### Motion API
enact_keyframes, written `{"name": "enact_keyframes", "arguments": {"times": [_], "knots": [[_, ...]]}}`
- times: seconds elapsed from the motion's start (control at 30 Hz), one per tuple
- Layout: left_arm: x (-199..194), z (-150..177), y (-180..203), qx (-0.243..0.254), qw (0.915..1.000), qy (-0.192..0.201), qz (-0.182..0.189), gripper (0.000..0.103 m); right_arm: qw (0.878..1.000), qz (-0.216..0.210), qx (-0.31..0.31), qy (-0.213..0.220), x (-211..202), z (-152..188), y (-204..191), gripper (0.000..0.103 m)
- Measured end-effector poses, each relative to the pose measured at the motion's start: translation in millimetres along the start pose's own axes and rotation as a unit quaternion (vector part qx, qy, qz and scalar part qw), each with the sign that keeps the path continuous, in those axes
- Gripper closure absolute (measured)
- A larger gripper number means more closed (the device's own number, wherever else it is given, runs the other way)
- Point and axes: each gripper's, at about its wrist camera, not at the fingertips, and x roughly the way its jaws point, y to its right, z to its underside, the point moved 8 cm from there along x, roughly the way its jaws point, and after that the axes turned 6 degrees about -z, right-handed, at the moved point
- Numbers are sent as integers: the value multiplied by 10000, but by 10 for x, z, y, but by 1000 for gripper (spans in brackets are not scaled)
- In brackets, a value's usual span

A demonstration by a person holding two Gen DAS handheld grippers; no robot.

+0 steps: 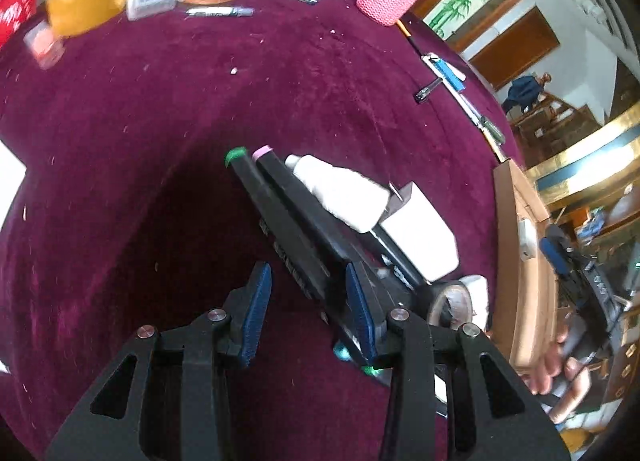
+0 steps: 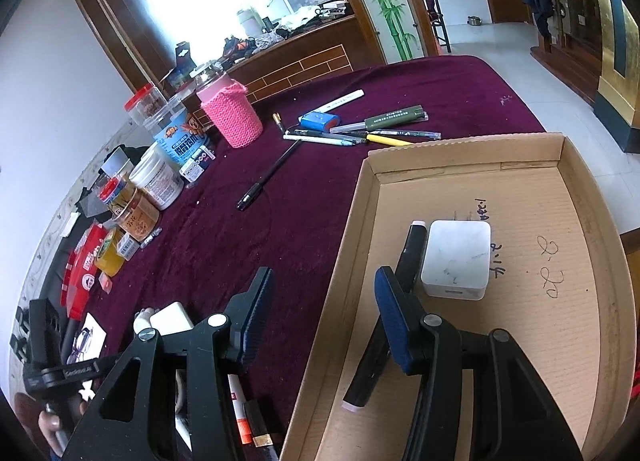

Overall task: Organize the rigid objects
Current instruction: 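Grasp another black marker with the left tool while the right grasps the glue bottle, then lower the marker and white glue bottle into the tray beside the charger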

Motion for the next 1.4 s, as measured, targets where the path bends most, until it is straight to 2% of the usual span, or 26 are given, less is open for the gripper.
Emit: {"name": "enact_keyframes", "arguments": {"times": [0.07,0.13,0.2,0.37,0.4,0.47,0.63,0.7,0.93,1.0,1.03,1.07,1.13,1.23,1.4], "knots": [[10,-38,-12,176,9998,31,-72,70,10000,-18,-21,-3,-2,1,-13,56],[14,-40,-44,306,9994,36,-143,84,10000,-44,-64,-11,-6,6,-43,56],[-14,12,-112,462,9989,7,-119,87,9998,-120,-121,-49,-1,25,-94,56],[-131,132,-320,664,9977,39,-98,89,9964,-542,-545,-369,112,174,-483,56],[-143,143,-341,687,9976,59,-67,89,9936,-753,-647,-537,154,249,-626,56],[-148,147,-337,757,9971,88,-61,89,9890,-863,-782,-911,239,398,-788,57],[-136,151,-296,892,9955,198,-271,89,9779,-611,-1273,-1540,389,711,-955,63],[-122,146,-291,903,9953,205,-277,89,9763,-377,-1397,-1610,420,768,-920,63],[-118,147,-282,975,9943,248,-340,89,9623,16,-2063,-1772,542,940,-894,63],[-114,140,-274,999,9939,264,-374,89,9586,115,-2159,-1852,612,1013,-894,71],[-111,137,-270,1006,9938,276,-387,89,9570,165,-2187,-1901,650,1042,-890,80],[-104,129,-263,1014,9936,296,-404,89,9543,230,-2236,-1968,694,1086,-876,80],[-94,111,-247,1046,9929,352,-449,89,9549,267,-2263,-1902,680,1078,-889,80],[-101,120,-238,1119,9911,515,-509,90,9633,200,-2090,-1671,600,956,-869,80],[-158,105,-245,941,9934,611,-251,90,9822,-172,-1549,-1048,397,650,-821,80]]}}
